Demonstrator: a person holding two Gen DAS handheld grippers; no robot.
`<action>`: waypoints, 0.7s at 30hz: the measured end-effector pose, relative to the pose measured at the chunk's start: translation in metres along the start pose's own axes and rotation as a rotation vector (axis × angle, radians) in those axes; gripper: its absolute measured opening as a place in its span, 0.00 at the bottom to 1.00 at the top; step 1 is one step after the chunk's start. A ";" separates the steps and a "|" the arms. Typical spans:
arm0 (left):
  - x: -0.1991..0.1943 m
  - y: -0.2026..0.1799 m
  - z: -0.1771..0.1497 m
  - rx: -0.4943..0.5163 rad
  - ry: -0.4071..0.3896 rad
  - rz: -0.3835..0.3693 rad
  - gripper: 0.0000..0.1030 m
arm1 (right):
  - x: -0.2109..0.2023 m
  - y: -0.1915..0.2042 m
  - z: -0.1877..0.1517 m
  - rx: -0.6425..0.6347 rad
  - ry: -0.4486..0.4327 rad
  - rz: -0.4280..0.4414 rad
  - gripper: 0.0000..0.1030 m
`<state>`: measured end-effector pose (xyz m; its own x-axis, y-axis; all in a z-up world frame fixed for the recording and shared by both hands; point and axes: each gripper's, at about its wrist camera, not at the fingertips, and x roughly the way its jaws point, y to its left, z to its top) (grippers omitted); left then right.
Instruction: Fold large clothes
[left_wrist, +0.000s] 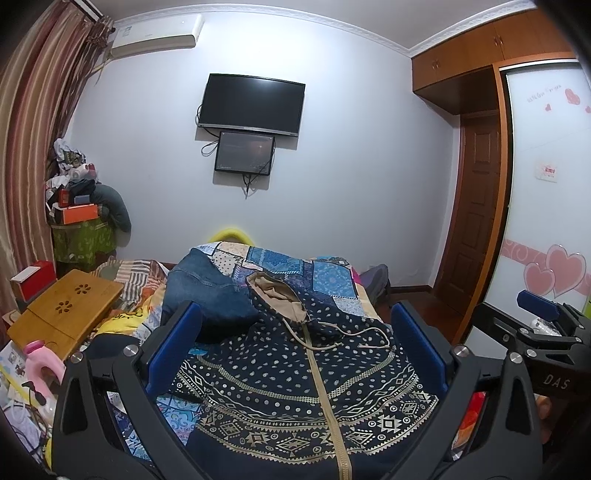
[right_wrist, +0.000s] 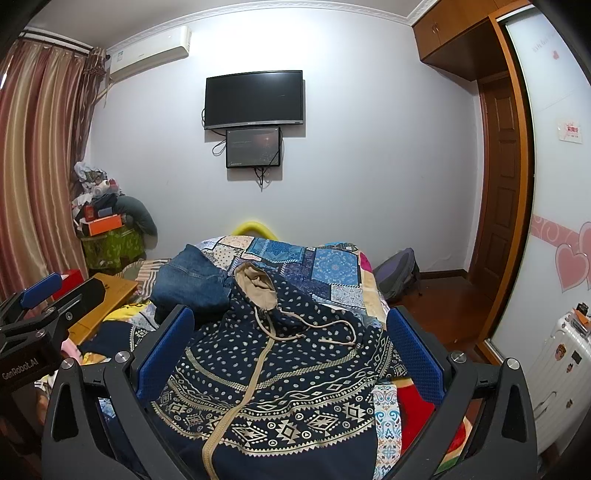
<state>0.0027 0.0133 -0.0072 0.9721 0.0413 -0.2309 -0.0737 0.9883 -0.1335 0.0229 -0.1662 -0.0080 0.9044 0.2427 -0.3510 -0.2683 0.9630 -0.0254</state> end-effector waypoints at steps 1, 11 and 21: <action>0.000 0.001 0.000 0.000 0.000 0.001 1.00 | 0.000 0.000 0.000 0.000 0.000 -0.001 1.00; 0.004 0.005 0.000 -0.012 0.009 0.000 1.00 | 0.003 -0.001 0.000 0.001 0.008 -0.006 1.00; 0.020 0.020 -0.001 -0.010 0.023 0.057 1.00 | 0.021 -0.002 0.001 0.003 0.051 -0.009 1.00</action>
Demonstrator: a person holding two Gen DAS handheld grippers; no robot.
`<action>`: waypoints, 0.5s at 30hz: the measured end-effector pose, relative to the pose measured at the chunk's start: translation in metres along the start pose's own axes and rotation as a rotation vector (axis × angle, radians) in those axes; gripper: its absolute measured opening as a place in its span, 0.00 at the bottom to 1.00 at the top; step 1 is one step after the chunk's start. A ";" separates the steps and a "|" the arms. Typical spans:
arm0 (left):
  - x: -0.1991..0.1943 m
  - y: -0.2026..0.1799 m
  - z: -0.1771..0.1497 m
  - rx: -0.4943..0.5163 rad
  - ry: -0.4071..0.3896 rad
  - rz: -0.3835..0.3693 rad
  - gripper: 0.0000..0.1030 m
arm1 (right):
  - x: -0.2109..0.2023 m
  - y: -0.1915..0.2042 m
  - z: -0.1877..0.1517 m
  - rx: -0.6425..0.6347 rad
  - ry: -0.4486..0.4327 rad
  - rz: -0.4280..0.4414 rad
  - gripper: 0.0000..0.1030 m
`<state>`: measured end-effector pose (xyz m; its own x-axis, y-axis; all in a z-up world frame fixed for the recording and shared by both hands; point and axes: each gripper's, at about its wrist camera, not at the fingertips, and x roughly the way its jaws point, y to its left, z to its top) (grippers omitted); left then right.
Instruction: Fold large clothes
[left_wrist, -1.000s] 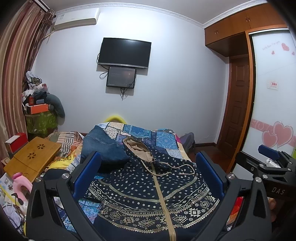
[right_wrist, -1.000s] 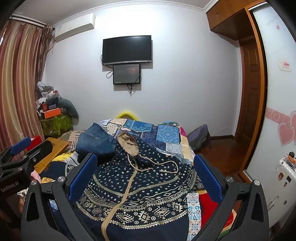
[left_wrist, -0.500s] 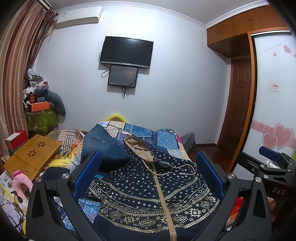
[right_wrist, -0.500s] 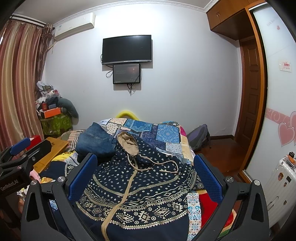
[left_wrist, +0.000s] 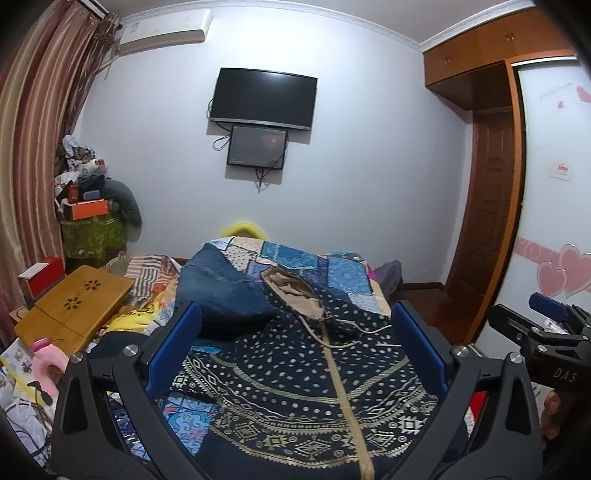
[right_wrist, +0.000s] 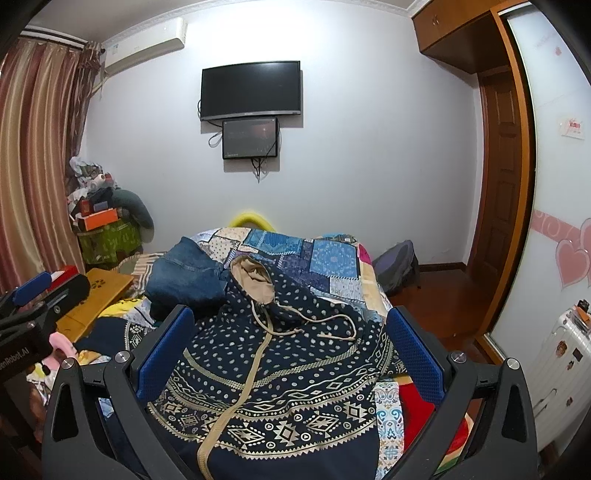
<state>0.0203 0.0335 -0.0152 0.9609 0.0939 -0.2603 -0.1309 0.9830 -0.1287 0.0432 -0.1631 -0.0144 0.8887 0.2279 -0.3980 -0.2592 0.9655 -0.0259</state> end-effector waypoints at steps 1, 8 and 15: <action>0.003 0.003 0.000 -0.004 0.002 0.007 1.00 | 0.003 0.000 0.000 -0.001 0.006 0.000 1.00; 0.030 0.033 0.003 -0.020 0.024 0.091 1.00 | 0.033 0.000 0.001 -0.012 0.067 -0.010 1.00; 0.078 0.091 0.005 -0.063 0.072 0.209 1.00 | 0.079 -0.004 -0.001 -0.019 0.148 -0.038 1.00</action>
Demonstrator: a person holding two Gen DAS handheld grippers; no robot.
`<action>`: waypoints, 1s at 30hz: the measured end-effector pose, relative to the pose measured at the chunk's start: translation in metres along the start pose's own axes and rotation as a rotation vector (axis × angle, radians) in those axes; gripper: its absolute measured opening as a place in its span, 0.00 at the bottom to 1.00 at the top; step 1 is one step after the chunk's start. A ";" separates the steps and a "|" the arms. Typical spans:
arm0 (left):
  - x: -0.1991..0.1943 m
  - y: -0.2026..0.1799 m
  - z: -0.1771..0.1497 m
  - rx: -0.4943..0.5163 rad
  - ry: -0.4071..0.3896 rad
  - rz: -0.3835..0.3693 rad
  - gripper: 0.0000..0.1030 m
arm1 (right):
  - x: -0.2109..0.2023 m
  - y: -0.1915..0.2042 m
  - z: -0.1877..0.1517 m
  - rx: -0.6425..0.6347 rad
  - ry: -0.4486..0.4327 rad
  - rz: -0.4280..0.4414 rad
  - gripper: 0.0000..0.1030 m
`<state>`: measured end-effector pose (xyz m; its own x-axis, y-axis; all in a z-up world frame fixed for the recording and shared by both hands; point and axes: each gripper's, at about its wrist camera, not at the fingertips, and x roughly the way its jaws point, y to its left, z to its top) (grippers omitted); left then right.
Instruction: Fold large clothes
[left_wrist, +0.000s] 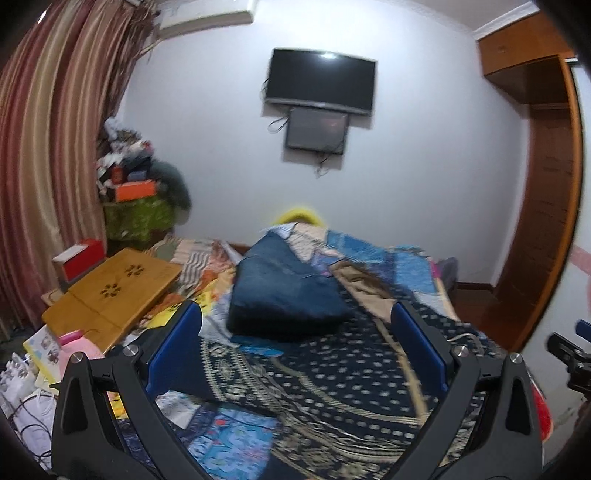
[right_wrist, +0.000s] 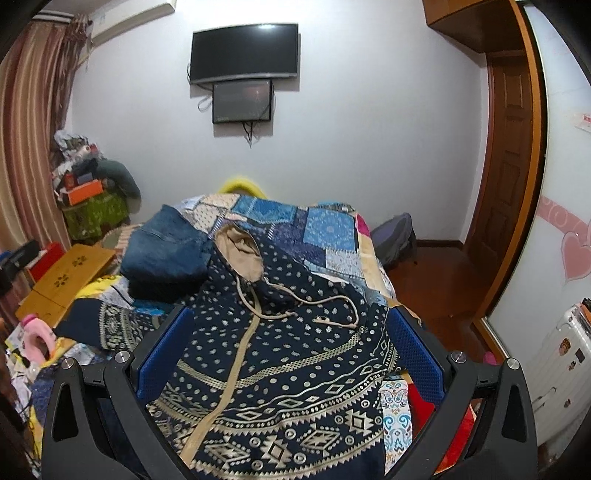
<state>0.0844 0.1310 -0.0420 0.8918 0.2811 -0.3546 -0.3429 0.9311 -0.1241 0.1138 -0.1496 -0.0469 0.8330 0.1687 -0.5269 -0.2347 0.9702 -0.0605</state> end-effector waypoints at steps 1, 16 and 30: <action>0.011 0.010 0.000 -0.015 0.018 0.007 1.00 | 0.009 0.000 0.000 -0.001 0.016 -0.006 1.00; 0.163 0.204 -0.086 -0.514 0.450 0.179 1.00 | 0.113 -0.017 -0.022 0.030 0.301 -0.079 1.00; 0.220 0.258 -0.160 -0.763 0.613 0.120 0.65 | 0.156 -0.013 -0.037 0.044 0.428 -0.081 1.00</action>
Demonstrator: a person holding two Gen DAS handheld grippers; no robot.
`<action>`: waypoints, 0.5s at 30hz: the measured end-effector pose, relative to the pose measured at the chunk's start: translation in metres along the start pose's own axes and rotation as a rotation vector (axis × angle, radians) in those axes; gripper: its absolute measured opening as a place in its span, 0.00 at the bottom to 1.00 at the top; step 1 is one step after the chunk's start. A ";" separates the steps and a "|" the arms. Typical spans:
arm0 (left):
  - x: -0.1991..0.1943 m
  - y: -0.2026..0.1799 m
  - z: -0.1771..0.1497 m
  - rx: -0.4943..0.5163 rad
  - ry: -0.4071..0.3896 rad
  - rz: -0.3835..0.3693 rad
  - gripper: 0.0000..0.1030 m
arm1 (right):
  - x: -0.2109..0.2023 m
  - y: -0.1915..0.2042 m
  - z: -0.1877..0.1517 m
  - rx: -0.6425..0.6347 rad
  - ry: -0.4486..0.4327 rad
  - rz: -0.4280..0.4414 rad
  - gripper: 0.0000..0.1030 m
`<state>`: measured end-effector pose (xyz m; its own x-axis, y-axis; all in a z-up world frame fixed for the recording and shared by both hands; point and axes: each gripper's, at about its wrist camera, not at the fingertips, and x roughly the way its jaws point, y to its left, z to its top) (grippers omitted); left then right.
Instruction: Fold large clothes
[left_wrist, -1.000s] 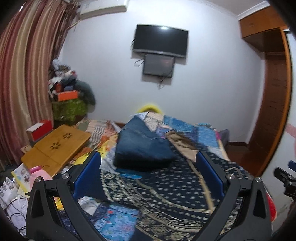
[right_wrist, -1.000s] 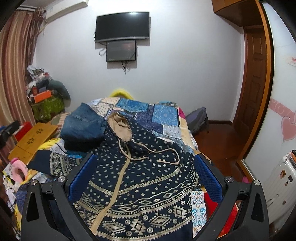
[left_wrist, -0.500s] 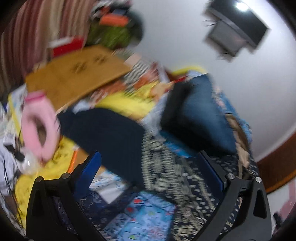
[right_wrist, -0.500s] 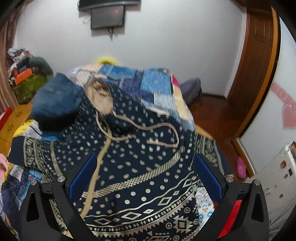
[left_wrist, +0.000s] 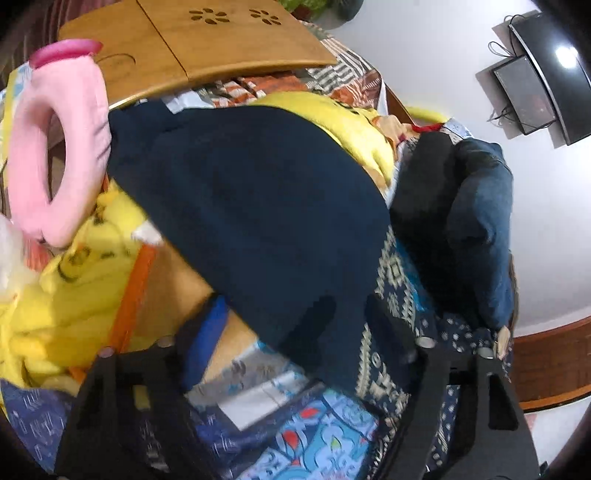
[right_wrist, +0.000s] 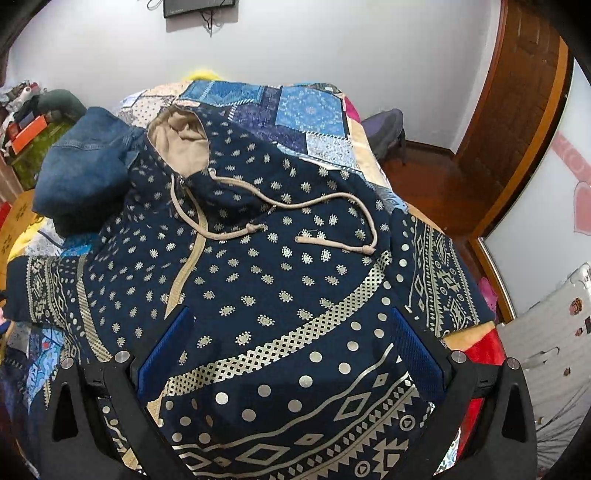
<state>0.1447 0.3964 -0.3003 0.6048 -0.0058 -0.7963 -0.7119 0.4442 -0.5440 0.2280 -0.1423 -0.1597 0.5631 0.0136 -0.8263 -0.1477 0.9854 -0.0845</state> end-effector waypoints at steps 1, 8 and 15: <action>0.001 -0.001 0.003 0.006 -0.005 0.010 0.57 | 0.001 0.001 0.000 -0.002 0.003 -0.001 1.00; -0.008 -0.021 0.009 0.080 -0.043 0.021 0.08 | -0.006 -0.001 -0.001 0.003 -0.009 0.005 1.00; -0.048 -0.093 0.001 0.293 -0.174 0.025 0.04 | -0.020 -0.005 0.003 0.009 -0.045 0.023 1.00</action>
<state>0.1821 0.3560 -0.2113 0.6586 0.1500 -0.7374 -0.6095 0.6811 -0.4058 0.2197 -0.1471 -0.1413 0.5961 0.0438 -0.8017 -0.1535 0.9863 -0.0603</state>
